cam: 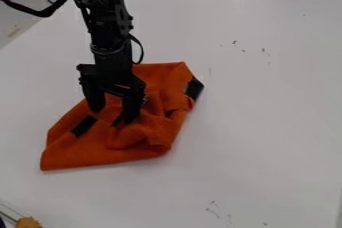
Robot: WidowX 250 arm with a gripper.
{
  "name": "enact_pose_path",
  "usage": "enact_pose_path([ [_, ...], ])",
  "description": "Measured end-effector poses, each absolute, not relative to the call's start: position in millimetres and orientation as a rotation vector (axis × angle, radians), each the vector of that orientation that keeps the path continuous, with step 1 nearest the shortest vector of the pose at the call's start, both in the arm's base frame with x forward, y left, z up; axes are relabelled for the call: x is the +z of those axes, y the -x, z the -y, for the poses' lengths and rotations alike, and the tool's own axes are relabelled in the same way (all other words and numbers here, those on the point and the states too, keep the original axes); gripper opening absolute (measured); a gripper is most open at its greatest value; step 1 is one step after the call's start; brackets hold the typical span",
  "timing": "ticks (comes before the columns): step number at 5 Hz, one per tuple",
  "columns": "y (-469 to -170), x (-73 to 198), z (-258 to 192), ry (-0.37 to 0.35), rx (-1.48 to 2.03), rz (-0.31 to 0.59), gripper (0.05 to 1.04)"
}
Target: Grab the cloth and move it to the left
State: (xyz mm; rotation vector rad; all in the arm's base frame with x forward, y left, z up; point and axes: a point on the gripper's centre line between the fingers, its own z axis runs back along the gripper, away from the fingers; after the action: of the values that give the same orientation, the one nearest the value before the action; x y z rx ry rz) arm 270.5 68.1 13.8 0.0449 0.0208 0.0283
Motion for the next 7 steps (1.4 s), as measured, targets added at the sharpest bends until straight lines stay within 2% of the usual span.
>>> enact_pose_path([
  [3, -280, 12, -85, -0.051, 0.007, -0.041, 0.999],
  [4, -277, 25, -84, -0.051, 0.037, -0.041, 0.999],
  [6, -273, 74, -74, -0.025, 0.075, -0.011, 0.999],
  [7, -271, 94, -57, -0.039, 0.085, -0.019, 0.999],
])
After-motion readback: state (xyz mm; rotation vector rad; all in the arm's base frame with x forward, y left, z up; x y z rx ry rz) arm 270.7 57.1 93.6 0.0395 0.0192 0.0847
